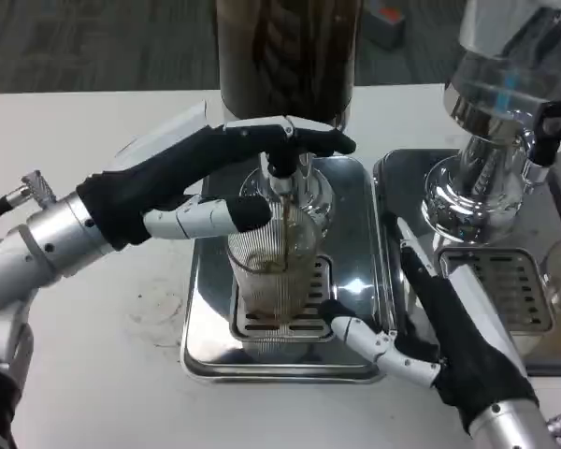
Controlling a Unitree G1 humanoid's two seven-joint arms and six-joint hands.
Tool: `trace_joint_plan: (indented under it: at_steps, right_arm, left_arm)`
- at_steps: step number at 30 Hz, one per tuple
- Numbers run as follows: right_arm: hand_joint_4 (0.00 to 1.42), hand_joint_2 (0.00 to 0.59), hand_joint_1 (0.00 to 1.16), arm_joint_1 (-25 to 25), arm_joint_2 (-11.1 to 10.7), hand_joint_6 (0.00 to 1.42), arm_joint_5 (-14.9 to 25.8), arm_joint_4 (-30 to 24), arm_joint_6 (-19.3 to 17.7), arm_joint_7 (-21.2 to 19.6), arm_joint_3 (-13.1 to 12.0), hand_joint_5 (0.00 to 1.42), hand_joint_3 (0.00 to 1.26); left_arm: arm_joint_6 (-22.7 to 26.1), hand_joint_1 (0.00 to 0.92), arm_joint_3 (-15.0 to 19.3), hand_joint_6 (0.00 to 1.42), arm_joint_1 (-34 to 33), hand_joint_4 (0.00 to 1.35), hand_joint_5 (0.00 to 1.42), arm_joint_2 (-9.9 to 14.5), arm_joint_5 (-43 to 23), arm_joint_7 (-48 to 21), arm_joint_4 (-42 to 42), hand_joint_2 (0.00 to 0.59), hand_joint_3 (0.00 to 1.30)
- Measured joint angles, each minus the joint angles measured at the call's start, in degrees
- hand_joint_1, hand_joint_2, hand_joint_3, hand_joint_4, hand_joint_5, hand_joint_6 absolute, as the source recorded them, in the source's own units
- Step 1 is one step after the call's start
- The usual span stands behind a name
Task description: Grasp the cup under the faucet to collect the drink, then remove the cup.
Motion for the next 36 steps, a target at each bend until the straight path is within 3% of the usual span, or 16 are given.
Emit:
trace_joint_plan:
  at_steps: [11, 36]
  right_arm:
    - [0.0, 0.212, 0.58, -3.3, -1.4, 0.0, 1.9, 1.4, 1.5, 2.6, 0.3, 0.0, 0.0]
    - [0.0, 0.226, 0.57, -8.4, -1.3, 0.0, 2.4, 5.4, 1.8, 2.6, 0.3, 0.0, 0.0]
  left_arm:
    - [-0.5, 0.0, -0.5, 0.19, 0.2, 0.22, 0.22, 0.3, -0.1, 0.6, -0.1, 0.08, 0.3]
    - [-0.2, 0.0, -0.6, 0.19, 0.6, 0.22, 0.22, 0.6, -0.2, 0.6, -0.9, 0.08, 0.3]
